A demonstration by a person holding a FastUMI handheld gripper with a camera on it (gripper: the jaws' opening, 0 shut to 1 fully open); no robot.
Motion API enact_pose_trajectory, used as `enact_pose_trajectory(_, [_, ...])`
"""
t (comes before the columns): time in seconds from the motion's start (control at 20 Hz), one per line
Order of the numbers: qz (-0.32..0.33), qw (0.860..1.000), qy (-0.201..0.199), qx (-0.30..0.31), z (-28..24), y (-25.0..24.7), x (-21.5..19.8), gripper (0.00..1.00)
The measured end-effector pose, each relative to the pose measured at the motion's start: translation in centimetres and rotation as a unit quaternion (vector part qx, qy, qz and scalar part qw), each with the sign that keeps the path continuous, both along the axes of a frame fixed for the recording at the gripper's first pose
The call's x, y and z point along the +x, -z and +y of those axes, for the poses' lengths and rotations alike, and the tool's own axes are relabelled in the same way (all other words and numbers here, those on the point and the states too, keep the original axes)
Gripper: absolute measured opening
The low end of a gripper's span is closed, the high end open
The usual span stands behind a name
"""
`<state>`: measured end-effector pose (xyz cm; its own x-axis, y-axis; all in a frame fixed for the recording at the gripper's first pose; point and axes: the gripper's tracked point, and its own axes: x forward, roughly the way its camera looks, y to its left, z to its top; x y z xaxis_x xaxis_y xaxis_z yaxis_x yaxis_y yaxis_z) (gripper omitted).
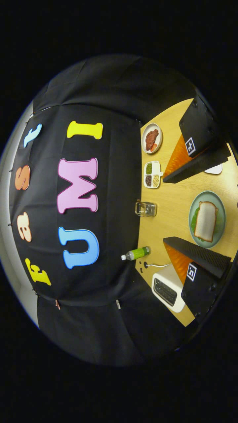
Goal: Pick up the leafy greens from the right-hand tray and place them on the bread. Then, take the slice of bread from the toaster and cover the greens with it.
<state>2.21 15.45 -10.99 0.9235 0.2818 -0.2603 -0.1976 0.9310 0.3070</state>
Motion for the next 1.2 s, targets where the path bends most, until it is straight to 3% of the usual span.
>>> enact_pose_trajectory(0.3, [-0.065, 0.997, -0.001, -0.032, -1.4, -5.4, -1.6, 1.0])
enact_pose_trajectory(0.8, [-0.074, 0.996, 0.016, -0.055, -2.9, -5.8, -2.9, 0.98])
enact_pose_trajectory(1.2, [-0.083, 0.994, 0.007, -0.068, -2.5, -6.2, -3.4, 0.98])
